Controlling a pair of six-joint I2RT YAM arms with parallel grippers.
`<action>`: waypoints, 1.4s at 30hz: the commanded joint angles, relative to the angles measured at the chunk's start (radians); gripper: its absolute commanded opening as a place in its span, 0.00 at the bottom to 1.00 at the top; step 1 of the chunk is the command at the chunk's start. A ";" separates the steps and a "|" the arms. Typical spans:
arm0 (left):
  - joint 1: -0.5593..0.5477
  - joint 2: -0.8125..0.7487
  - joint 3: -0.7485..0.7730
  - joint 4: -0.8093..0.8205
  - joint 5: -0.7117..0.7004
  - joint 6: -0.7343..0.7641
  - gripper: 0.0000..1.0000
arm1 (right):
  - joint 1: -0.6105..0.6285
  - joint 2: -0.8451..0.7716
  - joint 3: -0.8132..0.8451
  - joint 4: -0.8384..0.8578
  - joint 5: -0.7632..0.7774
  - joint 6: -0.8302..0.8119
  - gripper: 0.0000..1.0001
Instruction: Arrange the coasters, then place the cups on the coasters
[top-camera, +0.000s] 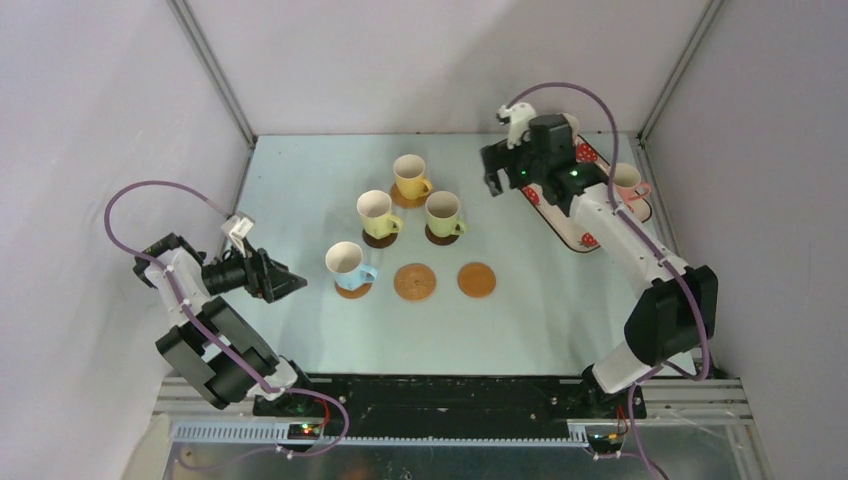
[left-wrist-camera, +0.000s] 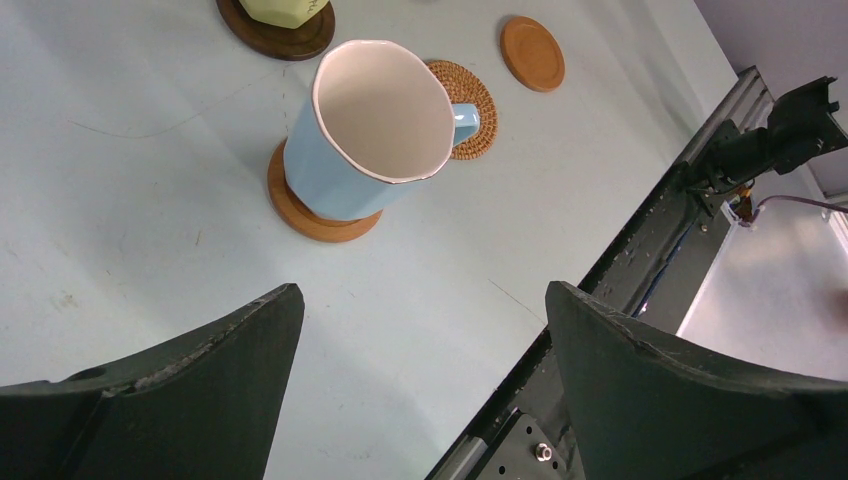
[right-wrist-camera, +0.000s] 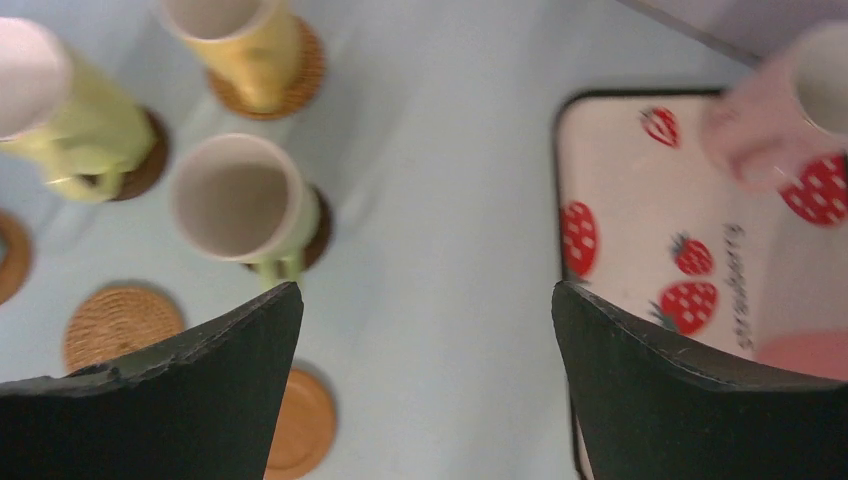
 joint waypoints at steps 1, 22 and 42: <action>0.010 -0.007 0.034 -0.047 0.038 0.028 0.98 | -0.139 -0.029 -0.029 0.057 0.041 0.011 0.99; 0.011 0.000 0.036 -0.047 0.037 0.027 0.98 | -0.793 0.205 0.087 -0.036 -0.195 0.179 0.99; 0.011 0.043 0.046 -0.046 0.045 0.027 0.98 | -0.912 0.518 0.325 -0.037 -0.427 0.359 0.99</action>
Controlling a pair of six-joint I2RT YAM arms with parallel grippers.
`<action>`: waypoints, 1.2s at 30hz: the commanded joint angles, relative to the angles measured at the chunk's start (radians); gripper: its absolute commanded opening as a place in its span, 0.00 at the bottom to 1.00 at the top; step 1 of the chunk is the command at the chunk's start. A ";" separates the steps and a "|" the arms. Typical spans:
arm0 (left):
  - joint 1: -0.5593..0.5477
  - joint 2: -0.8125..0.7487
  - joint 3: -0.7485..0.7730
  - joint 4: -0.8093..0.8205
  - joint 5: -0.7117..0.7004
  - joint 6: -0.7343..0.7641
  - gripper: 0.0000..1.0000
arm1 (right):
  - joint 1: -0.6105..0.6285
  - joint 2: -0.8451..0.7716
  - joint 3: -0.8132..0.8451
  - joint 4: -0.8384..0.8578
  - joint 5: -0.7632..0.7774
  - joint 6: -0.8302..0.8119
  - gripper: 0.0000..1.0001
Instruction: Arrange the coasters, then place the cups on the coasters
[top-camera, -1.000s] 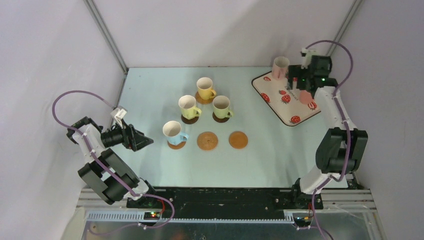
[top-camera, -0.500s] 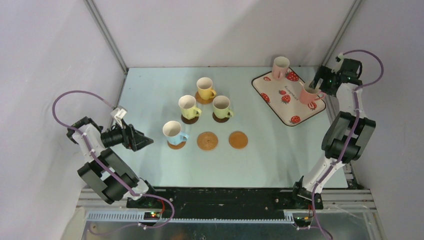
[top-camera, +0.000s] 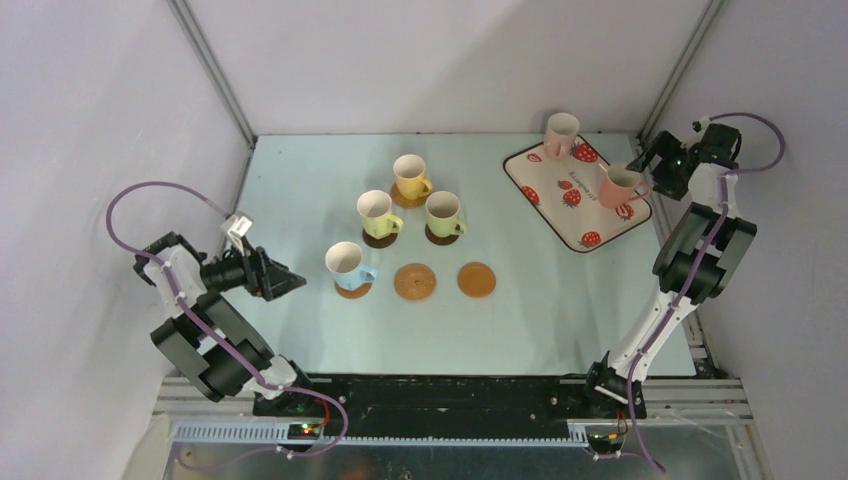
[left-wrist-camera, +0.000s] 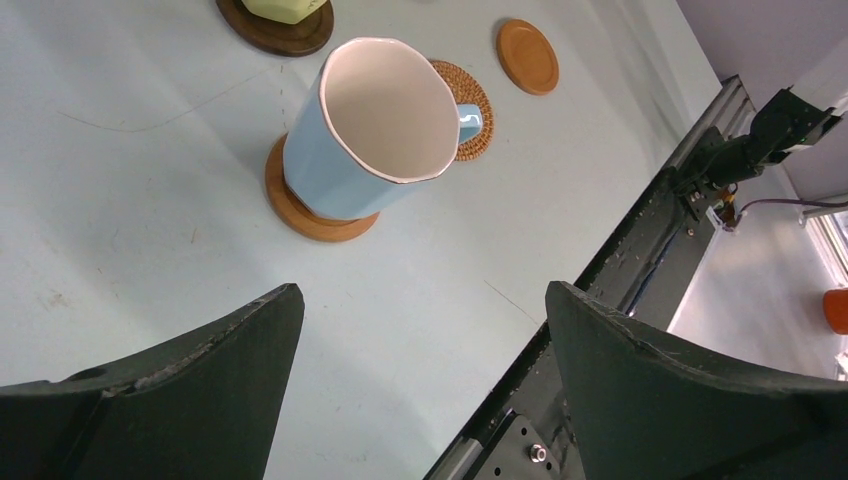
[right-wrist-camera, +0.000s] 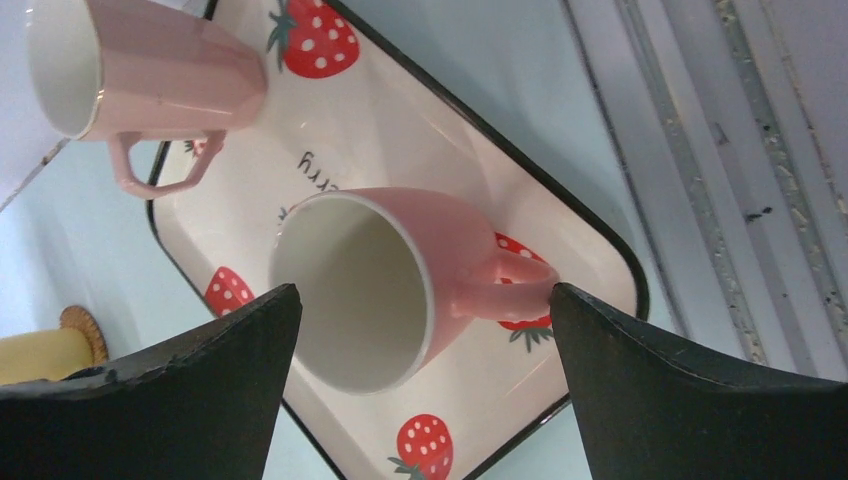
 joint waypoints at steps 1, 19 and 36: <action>0.011 -0.002 0.044 -0.046 0.039 0.027 0.98 | 0.005 0.007 0.038 0.011 -0.086 0.020 0.99; 0.011 -0.006 0.045 -0.046 0.041 0.023 0.98 | 0.054 -0.081 -0.055 -0.074 -0.159 -0.132 0.99; 0.009 -0.012 0.044 -0.047 0.039 0.021 0.98 | 0.151 -0.145 -0.130 -0.097 -0.153 -0.215 0.97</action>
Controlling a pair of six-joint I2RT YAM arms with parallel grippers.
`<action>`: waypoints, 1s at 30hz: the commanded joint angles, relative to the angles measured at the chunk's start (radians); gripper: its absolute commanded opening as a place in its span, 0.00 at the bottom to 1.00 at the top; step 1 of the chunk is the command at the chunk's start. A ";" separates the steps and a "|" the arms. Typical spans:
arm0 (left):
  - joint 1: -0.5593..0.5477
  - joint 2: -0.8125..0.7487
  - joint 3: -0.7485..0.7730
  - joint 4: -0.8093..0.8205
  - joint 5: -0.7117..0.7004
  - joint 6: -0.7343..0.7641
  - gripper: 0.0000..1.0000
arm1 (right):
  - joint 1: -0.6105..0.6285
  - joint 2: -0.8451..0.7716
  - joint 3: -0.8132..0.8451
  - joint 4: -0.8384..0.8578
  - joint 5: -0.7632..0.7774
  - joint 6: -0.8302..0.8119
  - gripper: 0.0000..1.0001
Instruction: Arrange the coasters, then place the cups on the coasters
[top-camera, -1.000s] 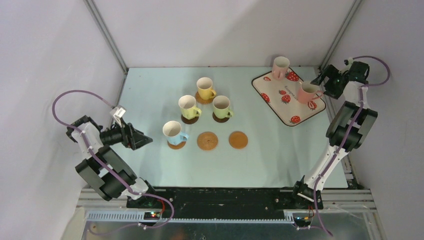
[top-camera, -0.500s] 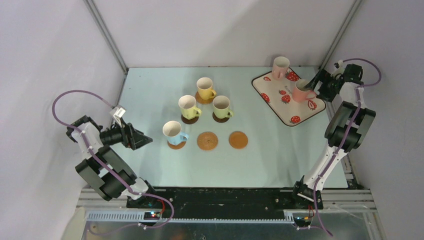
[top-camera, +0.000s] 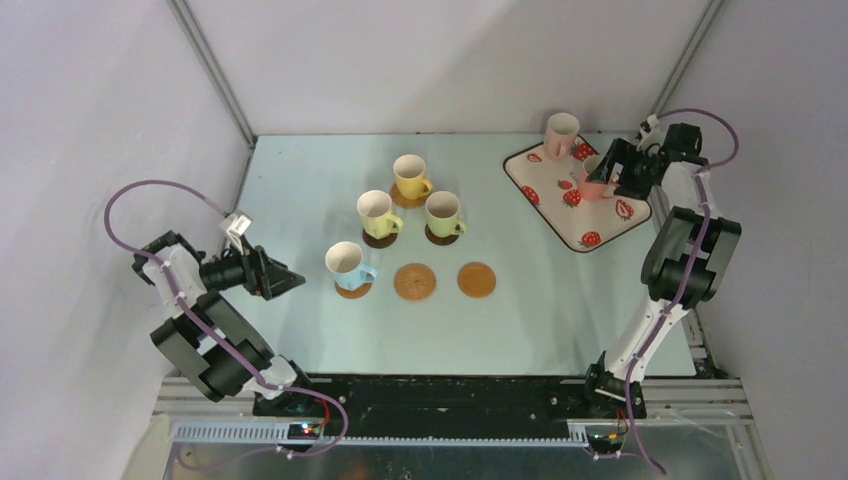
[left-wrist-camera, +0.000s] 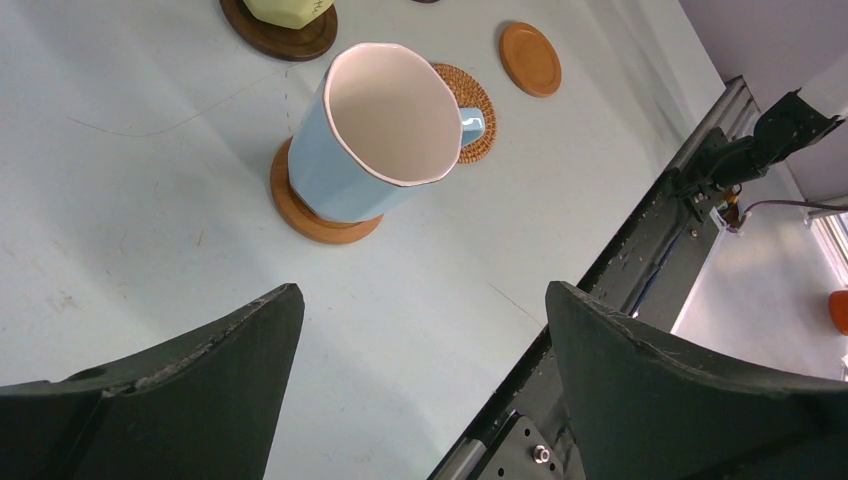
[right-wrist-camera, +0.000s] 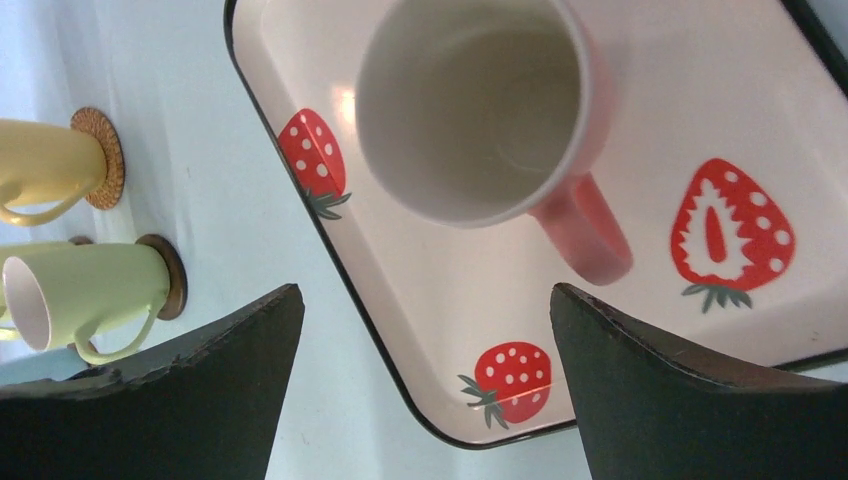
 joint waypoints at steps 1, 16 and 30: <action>0.009 -0.013 0.030 -0.046 0.035 0.022 0.98 | 0.030 -0.035 -0.002 -0.002 -0.011 -0.039 0.97; 0.010 0.001 0.033 -0.047 0.035 0.021 0.98 | 0.016 -0.053 0.016 0.131 0.144 -0.022 0.99; 0.010 0.002 0.033 -0.047 0.035 0.024 0.98 | 0.046 0.052 0.058 0.087 0.067 -0.022 0.99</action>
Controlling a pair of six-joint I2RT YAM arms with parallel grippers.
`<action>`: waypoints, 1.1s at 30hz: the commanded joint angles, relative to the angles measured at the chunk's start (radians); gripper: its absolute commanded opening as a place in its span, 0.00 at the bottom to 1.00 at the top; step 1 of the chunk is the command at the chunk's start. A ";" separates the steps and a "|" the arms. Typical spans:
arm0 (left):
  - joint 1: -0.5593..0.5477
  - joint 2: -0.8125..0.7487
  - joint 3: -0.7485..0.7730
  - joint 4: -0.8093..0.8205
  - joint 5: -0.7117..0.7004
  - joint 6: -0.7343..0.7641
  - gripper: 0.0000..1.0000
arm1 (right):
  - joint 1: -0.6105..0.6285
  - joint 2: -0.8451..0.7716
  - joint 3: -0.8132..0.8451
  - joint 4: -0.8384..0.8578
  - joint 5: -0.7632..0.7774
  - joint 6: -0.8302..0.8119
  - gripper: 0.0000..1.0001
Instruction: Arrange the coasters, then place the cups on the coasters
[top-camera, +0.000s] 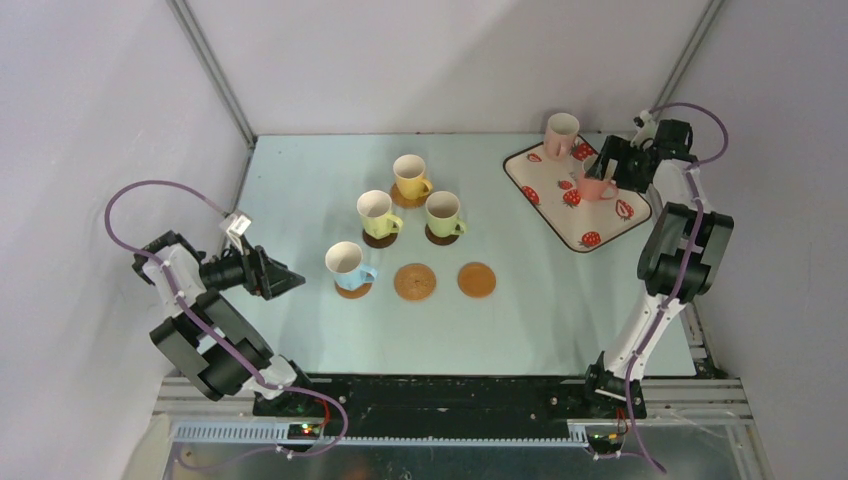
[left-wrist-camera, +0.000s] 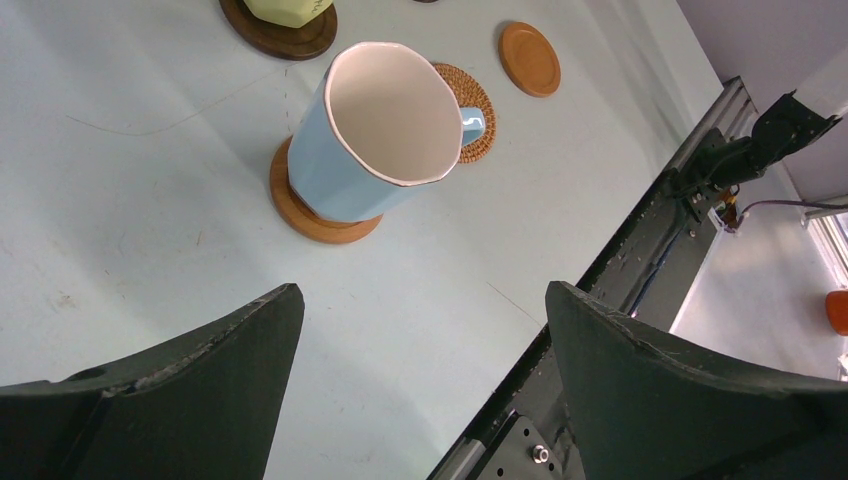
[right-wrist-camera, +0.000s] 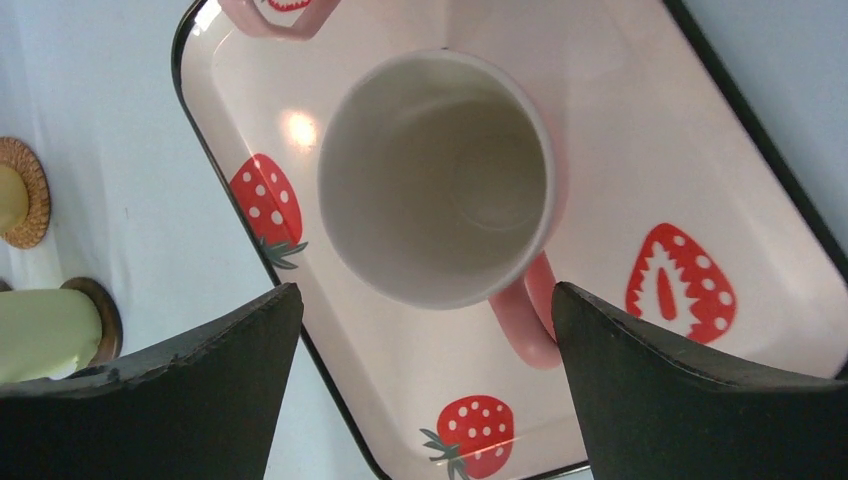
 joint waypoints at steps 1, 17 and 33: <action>0.010 -0.004 0.033 -0.046 0.036 0.023 0.98 | 0.000 0.015 0.025 -0.001 -0.054 0.011 0.99; 0.009 -0.012 0.031 -0.047 0.035 0.023 0.98 | 0.023 -0.003 0.003 -0.026 0.139 -0.058 0.94; 0.009 -0.014 0.032 -0.046 0.033 0.022 0.98 | 0.078 0.057 0.072 -0.079 0.196 -0.099 0.42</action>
